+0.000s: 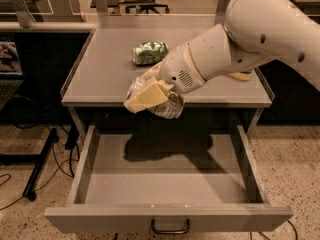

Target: Place 7up can into top drawer

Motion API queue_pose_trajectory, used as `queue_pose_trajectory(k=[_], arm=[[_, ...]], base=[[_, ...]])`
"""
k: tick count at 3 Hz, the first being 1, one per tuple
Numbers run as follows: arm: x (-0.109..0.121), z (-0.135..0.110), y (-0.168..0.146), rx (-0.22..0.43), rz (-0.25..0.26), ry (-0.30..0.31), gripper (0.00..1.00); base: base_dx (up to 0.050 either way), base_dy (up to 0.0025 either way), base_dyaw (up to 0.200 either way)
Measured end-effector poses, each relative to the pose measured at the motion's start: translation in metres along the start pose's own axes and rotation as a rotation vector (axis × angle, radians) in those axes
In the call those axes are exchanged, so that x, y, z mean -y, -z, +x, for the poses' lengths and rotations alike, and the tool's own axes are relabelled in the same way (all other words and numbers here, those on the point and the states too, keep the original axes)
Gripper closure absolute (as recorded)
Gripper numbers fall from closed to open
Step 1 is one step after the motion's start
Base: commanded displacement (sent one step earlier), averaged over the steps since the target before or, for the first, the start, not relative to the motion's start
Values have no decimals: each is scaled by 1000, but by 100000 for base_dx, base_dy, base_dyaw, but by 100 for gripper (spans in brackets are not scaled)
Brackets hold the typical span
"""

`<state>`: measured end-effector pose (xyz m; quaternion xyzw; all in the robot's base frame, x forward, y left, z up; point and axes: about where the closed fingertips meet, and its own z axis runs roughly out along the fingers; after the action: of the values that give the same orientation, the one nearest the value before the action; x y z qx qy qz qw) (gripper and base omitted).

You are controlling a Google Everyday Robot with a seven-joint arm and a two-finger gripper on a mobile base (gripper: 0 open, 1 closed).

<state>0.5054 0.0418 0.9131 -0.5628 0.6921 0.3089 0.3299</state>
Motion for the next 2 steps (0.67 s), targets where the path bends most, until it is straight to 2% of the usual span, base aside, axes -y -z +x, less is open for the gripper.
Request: queue_pose_trajectory(k=[1,2], arm=[[-19,17,0,40,59,-38,100],[-19,17,0,40,59,-39,100]], base=[[0,0,0],[0,0,0]])
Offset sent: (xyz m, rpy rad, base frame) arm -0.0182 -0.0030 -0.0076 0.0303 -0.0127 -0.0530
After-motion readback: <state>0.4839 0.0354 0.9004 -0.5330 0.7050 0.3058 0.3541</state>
